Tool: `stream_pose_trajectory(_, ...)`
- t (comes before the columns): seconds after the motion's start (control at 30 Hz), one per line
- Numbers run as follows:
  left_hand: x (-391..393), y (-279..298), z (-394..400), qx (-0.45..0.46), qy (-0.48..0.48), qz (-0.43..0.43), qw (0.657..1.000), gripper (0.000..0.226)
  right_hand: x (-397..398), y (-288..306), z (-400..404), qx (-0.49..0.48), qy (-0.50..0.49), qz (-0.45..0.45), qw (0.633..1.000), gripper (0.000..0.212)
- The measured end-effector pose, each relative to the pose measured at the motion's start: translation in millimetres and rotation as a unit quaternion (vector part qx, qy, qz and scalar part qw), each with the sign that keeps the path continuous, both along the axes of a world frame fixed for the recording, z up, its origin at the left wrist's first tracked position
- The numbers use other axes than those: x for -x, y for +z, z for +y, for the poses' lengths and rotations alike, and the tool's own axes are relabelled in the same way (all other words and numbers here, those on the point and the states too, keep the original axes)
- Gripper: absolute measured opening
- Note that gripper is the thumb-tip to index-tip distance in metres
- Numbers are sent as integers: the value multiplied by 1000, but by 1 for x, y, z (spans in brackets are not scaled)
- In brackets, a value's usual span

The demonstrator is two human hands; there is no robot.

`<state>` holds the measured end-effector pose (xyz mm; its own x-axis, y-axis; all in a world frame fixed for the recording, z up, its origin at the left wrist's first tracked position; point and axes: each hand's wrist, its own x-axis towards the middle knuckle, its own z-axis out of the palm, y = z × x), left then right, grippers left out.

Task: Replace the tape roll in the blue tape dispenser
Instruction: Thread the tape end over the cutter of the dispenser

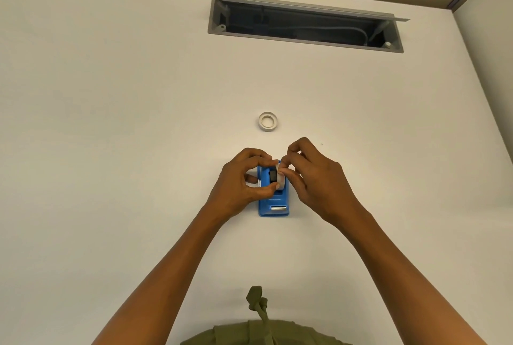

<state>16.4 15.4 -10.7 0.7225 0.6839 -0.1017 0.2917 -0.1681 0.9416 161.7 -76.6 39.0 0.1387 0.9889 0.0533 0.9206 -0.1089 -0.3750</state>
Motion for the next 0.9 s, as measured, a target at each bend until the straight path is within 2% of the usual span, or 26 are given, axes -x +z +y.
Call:
stream_pose_trajectory(0.13, 0, -1, 0, -3, -1, 1, 1000, 37, 2, 1, 1, 29, -5, -10, 1000, 21)
stream_pose_trajectory(0.23, 0, 0, 0, 0, 0, 3, 1000, 37, 0, -1, 3, 43, -16, 24, 999, 20)
stream_pose_trajectory(0.33, 0, 1, 0, 2, -1, -5, 1000, 37, -4, -5, 4, 51, -59, 130, 988, 16)
stream_pose_trajectory(0.43, 0, 1, 0, 7, -1, -2, 1000, 37, -7, -5, 2, 26, -126, 296, 946, 18)
stream_pose_trajectory(0.47, 0, 1, 0, 8, -1, 1, 1000, 37, -8, -4, 1, 16, -134, 326, 936, 18)
stream_pose_trajectory(0.53, 0, 0, 0, 8, 1, 4, 1000, 38, -9, -4, -1, 4, -127, 321, 938, 16)
stream_pose_trajectory(0.67, 0, 1, 1, 8, -4, 5, 1000, 37, -6, -8, 0, -2, -96, 231, 968, 24)
stream_pose_trajectory(0.9, 0, 4, 1, 11, -3, -2, 1000, 37, -6, -1, 11, -10, -60, 194, 979, 12)
